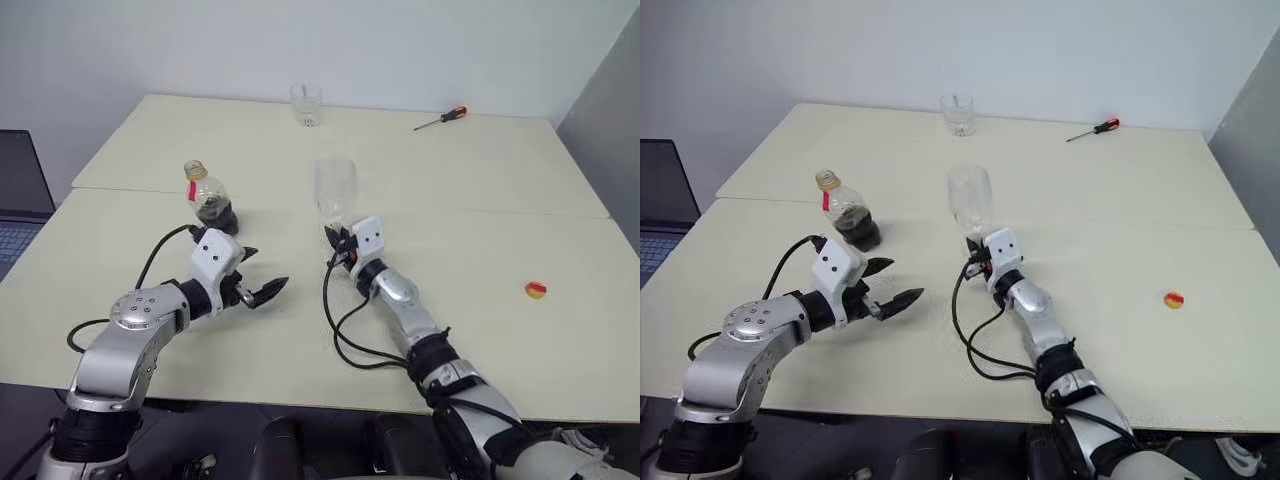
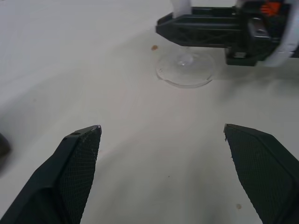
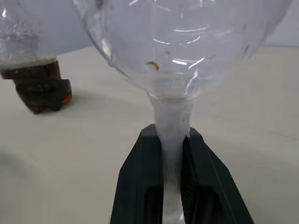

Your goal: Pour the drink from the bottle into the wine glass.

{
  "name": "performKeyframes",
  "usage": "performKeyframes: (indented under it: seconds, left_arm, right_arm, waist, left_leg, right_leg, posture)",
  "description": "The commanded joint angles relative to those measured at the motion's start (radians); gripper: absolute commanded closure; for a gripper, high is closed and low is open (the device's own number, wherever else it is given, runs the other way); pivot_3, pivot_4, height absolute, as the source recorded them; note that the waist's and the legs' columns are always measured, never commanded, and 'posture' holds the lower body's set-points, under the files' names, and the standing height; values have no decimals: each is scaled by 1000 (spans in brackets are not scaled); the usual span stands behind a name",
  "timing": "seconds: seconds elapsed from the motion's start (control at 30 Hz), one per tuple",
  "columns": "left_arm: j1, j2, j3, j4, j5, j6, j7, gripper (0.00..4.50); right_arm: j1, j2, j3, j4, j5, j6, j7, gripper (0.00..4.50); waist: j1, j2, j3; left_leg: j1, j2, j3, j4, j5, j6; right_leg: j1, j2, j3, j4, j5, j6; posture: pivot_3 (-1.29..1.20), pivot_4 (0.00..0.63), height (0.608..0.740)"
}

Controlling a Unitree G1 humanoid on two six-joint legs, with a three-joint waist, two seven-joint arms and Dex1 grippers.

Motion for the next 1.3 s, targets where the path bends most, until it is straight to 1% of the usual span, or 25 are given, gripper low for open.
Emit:
performKeyframes:
  seconds: [0.03,0.23,0.37,0.4,0.43,0.6,0.7,0.77,0.83,0.9,1.03,1.07,1.1,1.13,1.17,1.23,1.3]
  left_arm:
    - [-28,-4,2,2,7,-39,-3,0]
    - [-45,-7,-1,23,10,-53,-9,0]
    - [-49,-6,0,30,11,-59,-12,0]
    - [-50,-6,0,31,11,-60,-12,0]
    - [-50,-6,0,31,11,-60,-12,0]
    - [-54,-9,-3,36,12,-61,-14,0]
    - [-53,-8,-2,38,12,-61,-17,0]
    - [-52,-7,-1,40,12,-61,-18,0]
    - [-47,-7,4,44,12,-63,-18,0]
    - [-32,-18,28,55,-1,-69,-12,0]
    - [4,-125,148,134,-56,-158,50,0]
    - [23,-144,173,153,-55,-190,63,0]
    - [48,-155,192,172,-43,-220,78,0]
    - [71,-159,206,185,-28,-249,89,0]
    - [94,-162,220,196,-22,-265,98,0]
    - [135,-173,253,207,-23,-296,120,0]
    - [145,-181,267,222,-20,-326,138,0]
  right_arm:
    - [44,-15,40,12,-50,6,23,4336]
    - [29,-21,55,20,-74,0,38,4336]
    - [19,-32,70,25,-92,37,60,4336]
    - [17,-34,70,27,-93,33,63,3591]
    - [17,-35,70,27,-96,30,65,3366]
    - [12,-53,56,4,-104,6,56,1592]
    - [32,-67,65,-55,-101,6,81,554]
    - [56,-88,72,-119,-98,21,107,18]
    - [86,-119,82,-200,-92,50,141,18]
    - [126,-179,105,-311,-78,107,234,18]
    - [223,-405,132,-596,-26,320,482,18]
    - [246,-477,124,-674,3,404,548,18]
    - [268,-574,125,-758,26,497,631,18]
    - [281,-648,123,-824,43,536,693,18]
    - [281,-691,96,-878,76,596,709,18]
    - [240,-758,3,-978,196,762,718,18]
    - [197,-822,-67,-1057,299,902,750,18]
  waist:
    - [0,-1,0]
    - [0,-1,-1]
    - [-2,-1,-1]
    - [-2,-1,-1]
    - [-1,-1,-1]
    - [-1,-1,-1]
    - [-1,-1,-1]
    - [0,-1,-1]
    - [0,-1,-1]
    - [1,-1,-1]
    - [5,-1,0]
    - [5,-1,0]
    - [5,0,0]
    - [5,0,0]
    - [5,0,0]
    - [0,-2,0]
    - [-2,-1,1]
  left_leg:
    - [0,0,0,0,0,0]
    - [3,0,0,0,0,0]
    - [3,0,0,0,0,0]
    - [3,0,1,0,0,0]
    - [4,0,0,0,0,0]
    - [3,0,1,0,0,0]
    - [3,0,0,0,0,0]
    - [3,0,0,0,0,0]
    - [3,0,1,0,0,0]
    - [3,0,1,0,0,0]
    - [3,0,1,0,0,0]
    - [3,-1,1,1,0,0]
    - [3,-1,1,1,0,0]
    - [3,0,0,1,0,0]
    - [3,-1,1,1,0,0]
    - [3,1,0,0,0,0]
    - [3,2,0,0,0,0]
  right_leg:
    - [0,0,0,0,0,0]
    - [1,0,0,1,0,0]
    - [2,0,1,1,0,0]
    - [2,0,1,2,0,0]
    - [2,1,1,2,0,-1]
    - [1,0,1,5,-1,-2]
    - [1,0,1,5,-1,-2]
    - [0,0,1,5,-1,-2]
    - [0,0,1,5,-1,-2]
    - [0,0,1,5,-2,-2]
    - [0,0,0,5,-2,-2]
    - [1,0,0,5,-2,-2]
    - [0,0,0,5,-2,-2]
    - [0,0,0,4,-2,-2]
    - [0,-1,1,4,-2,-2]
    - [1,-1,1,4,-2,-2]
    - [0,0,1,4,-3,-1]
  posture:
    - [0,150,740]
    - [0,150,740]
    - [0,150,740]
    - [0,150,740]
    - [0,150,740]
    - [0,150,740]
    - [0,150,740]
    - [0,150,740]
    - [0,150,740]
    - [0,150,740]
    - [0,150,740]
    - [0,150,740]
    - [0,150,740]
    - [0,150,740]
    - [0,150,740]
    - [0,150,740]
    - [0,150,740]
